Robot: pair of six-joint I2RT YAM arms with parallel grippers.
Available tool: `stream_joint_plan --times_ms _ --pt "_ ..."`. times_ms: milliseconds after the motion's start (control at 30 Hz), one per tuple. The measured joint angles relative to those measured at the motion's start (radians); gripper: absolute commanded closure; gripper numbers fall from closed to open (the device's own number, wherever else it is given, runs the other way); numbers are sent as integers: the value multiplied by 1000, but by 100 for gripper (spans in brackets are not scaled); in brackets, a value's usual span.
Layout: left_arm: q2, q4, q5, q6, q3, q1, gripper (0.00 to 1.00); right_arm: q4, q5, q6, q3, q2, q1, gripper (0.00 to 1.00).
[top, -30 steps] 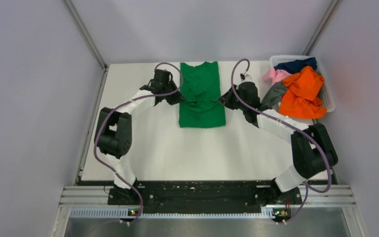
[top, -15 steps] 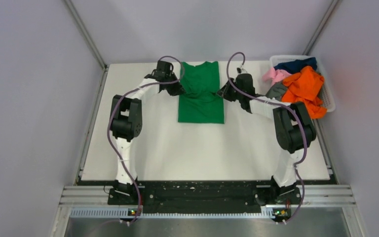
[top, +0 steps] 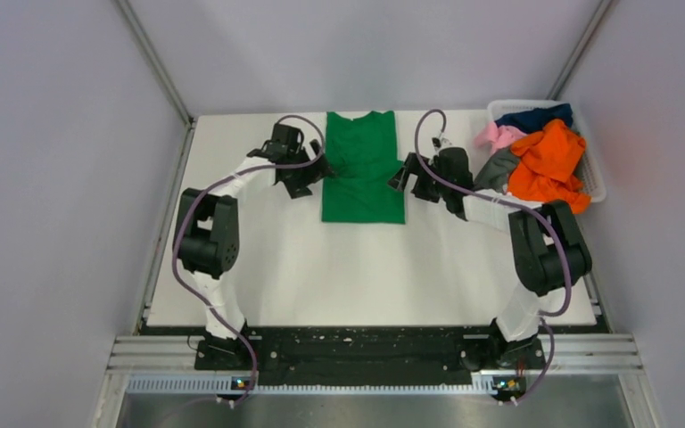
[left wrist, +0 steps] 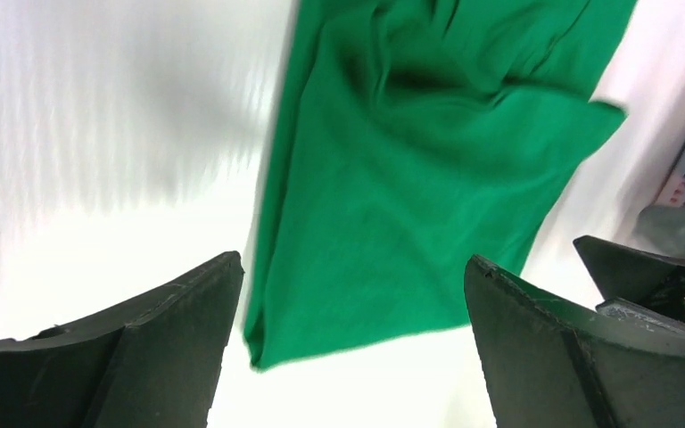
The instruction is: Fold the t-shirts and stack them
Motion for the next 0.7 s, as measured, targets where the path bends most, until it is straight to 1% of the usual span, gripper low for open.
stream_joint_plan --times_ms 67,100,167,267,400,500,700 --pt "-80 8 -5 0 -111 -8 1 -7 -22 -1 -85 -63 2 5" --pt "-119 17 -7 -1 -169 -17 3 -9 -33 0 -122 -88 6 6" --pt "-165 27 -8 -4 -252 -39 12 -11 -47 1 -181 -121 12 9" --pt "-175 51 -6 -17 -326 -68 24 -17 -63 11 -234 -133 21 19" --pt "-169 66 -11 -37 -372 -72 44 -29 -89 23 -241 -123 22 27" --pt "-161 84 -24 -48 -372 -69 57 -29 -97 35 -241 -103 23 30" --pt "-146 118 -24 -54 -386 -68 65 -28 -97 45 -248 -90 28 36"
